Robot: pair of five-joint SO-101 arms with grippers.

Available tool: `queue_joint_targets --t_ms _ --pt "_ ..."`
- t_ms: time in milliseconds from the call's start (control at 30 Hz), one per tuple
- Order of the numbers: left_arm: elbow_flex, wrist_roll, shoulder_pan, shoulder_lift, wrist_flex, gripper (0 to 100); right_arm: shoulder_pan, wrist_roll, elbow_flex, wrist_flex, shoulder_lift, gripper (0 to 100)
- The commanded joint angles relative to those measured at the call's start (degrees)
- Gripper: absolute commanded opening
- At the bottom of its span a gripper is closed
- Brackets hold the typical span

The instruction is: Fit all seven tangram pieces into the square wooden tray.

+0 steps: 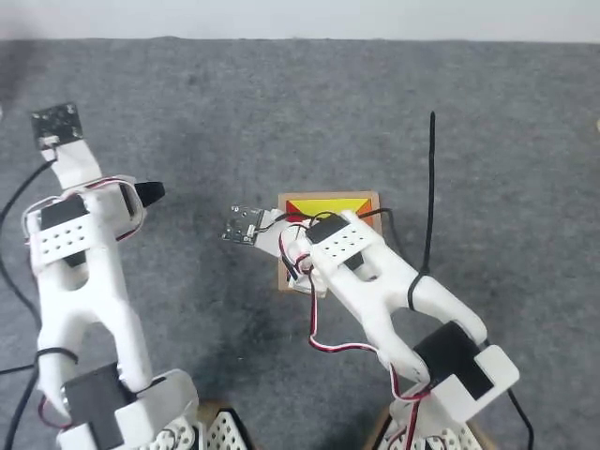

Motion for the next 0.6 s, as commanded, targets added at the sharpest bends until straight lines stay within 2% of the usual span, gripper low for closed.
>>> queue_joint_targets --t_ms 0,433,500,567 --pt "-0.7 -0.5 -0.4 -0.4 -0.1 35 0.0 0.7 -0.8 0.2 -3.0 24.6" --pt "-0.7 -0.5 -0.4 -0.4 -0.1 35 0.1 0.4 -2.3 7.2 -11.6 24.5" --pt "-0.9 -0.6 -0.2 -0.5 0.0 35 1.8 -2.5 -4.7 9.1 -12.7 24.5" --pt "-2.2 -0.7 0.0 -0.7 1.3 35 5.8 -8.6 -9.5 13.1 -15.6 24.4"
